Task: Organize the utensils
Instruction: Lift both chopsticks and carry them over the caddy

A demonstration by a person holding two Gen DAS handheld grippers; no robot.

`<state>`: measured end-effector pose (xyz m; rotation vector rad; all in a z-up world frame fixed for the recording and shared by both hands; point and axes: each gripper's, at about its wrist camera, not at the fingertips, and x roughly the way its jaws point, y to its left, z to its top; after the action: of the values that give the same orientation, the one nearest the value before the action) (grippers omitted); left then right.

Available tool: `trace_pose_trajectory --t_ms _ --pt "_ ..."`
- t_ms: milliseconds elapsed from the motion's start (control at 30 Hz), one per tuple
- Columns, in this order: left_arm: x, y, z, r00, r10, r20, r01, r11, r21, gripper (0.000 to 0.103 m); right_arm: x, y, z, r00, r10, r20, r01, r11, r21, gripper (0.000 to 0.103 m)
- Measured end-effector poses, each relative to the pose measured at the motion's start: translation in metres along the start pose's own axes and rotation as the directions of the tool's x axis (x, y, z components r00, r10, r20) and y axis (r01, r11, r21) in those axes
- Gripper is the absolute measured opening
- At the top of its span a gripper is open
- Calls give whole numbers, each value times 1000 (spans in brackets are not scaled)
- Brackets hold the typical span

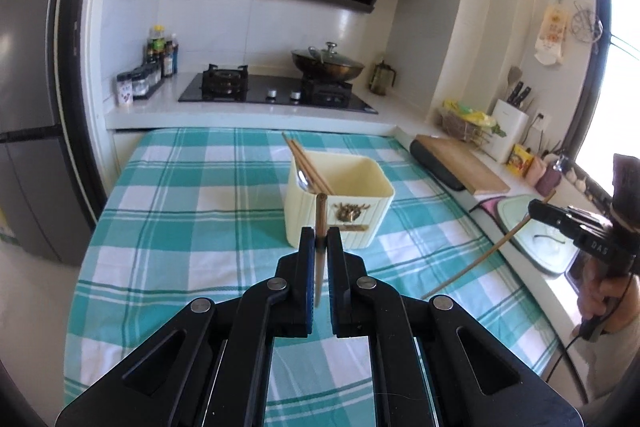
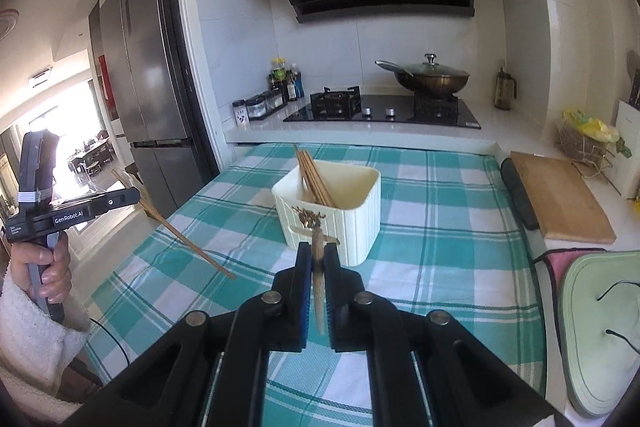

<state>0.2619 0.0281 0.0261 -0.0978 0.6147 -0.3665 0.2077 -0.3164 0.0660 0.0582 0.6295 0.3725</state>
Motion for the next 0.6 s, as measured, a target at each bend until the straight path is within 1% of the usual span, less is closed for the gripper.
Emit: trace_pose_trajectory --t_ms 100,200,300,400,500,600 --pt "-8 -1 7 1000 -6 17 6 1000 2 4 -4 7 13 999 5 34 -4 1000 -12 6" --pt "-13 -1 16 1000 -7 26 7 1000 10 4 -5 8 25 999 -2 48 3 999 -32 6" --pt "-16 -1 23 999 -1 35 0 1000 20 4 1 5 36 999 -9 48 10 999 -37 6" --pt "-18 -1 35 999 -12 52 11 1000 18 4 11 -1 44 999 -9 33 10 999 -30 6" --pt "-19 -3 56 995 -9 96 8 1000 18 4 19 -4 57 999 -19 44 21 999 -40 6" --pt "-16 -6 82 986 -15 164 14 1000 7 4 25 -7 78 995 -32 93 37 998 -52 6"
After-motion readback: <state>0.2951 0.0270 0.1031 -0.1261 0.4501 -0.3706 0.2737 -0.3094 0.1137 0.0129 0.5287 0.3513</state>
